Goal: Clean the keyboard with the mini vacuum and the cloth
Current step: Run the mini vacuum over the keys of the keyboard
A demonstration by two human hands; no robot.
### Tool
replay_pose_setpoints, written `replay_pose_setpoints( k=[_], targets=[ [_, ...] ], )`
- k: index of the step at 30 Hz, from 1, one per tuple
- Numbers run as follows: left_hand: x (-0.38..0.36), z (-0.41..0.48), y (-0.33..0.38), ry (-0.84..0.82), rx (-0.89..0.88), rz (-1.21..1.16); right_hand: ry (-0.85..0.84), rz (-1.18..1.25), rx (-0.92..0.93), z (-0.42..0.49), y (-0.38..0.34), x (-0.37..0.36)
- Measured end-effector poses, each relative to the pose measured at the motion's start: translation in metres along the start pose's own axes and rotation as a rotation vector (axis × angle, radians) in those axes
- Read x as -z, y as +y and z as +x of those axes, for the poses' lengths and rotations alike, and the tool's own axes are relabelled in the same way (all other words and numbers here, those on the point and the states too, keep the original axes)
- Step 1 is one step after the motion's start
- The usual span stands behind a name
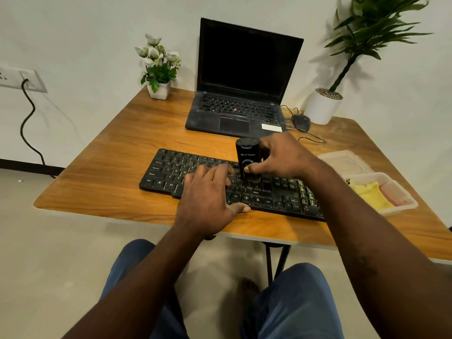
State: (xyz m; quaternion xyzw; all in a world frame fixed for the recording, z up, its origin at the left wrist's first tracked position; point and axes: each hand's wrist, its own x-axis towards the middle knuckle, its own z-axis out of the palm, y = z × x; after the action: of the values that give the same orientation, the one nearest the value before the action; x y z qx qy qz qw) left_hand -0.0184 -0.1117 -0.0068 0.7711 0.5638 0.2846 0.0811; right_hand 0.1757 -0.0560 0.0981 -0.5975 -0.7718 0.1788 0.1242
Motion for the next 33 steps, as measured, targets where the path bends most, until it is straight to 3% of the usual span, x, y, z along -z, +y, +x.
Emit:
replay_pose_setpoints(
  k=[3, 7, 10, 13, 17, 20, 24, 28, 33],
  targets=[
    [0.0, 0.0, 0.0, -0.009, 0.004, 0.012, -0.094, 0.039, -0.006, -0.002, 0.002, 0.005],
    [0.001, -0.001, 0.001, -0.003, 0.0, 0.006, 0.005, 0.004, 0.008, -0.002, 0.001, 0.002],
    [0.001, 0.0, 0.0, -0.003, -0.003, 0.009, -0.108, 0.015, -0.011, -0.005, -0.001, 0.004],
    [0.0, 0.0, 0.0, -0.001, -0.002, 0.001, -0.01, -0.014, -0.01, -0.015, -0.001, 0.002],
    [0.001, 0.0, 0.0, -0.001, -0.003, -0.003, -0.053, 0.082, -0.011, -0.04, 0.002, -0.003],
    [0.001, 0.0, 0.001, -0.007, -0.002, -0.005, 0.02, 0.064, -0.017, -0.053, 0.001, -0.003],
    [0.003, -0.001, 0.001, -0.005, 0.003, -0.009, -0.131, 0.052, -0.018, -0.071, -0.001, 0.0],
    [0.004, -0.001, 0.002, -0.005, 0.006, -0.008, 0.219, 0.311, 0.0, -0.098, 0.02, 0.005],
    [0.004, -0.001, 0.003, -0.012, -0.004, 0.008, 0.592, 0.668, -0.126, -0.141, 0.054, -0.025]
  ],
)
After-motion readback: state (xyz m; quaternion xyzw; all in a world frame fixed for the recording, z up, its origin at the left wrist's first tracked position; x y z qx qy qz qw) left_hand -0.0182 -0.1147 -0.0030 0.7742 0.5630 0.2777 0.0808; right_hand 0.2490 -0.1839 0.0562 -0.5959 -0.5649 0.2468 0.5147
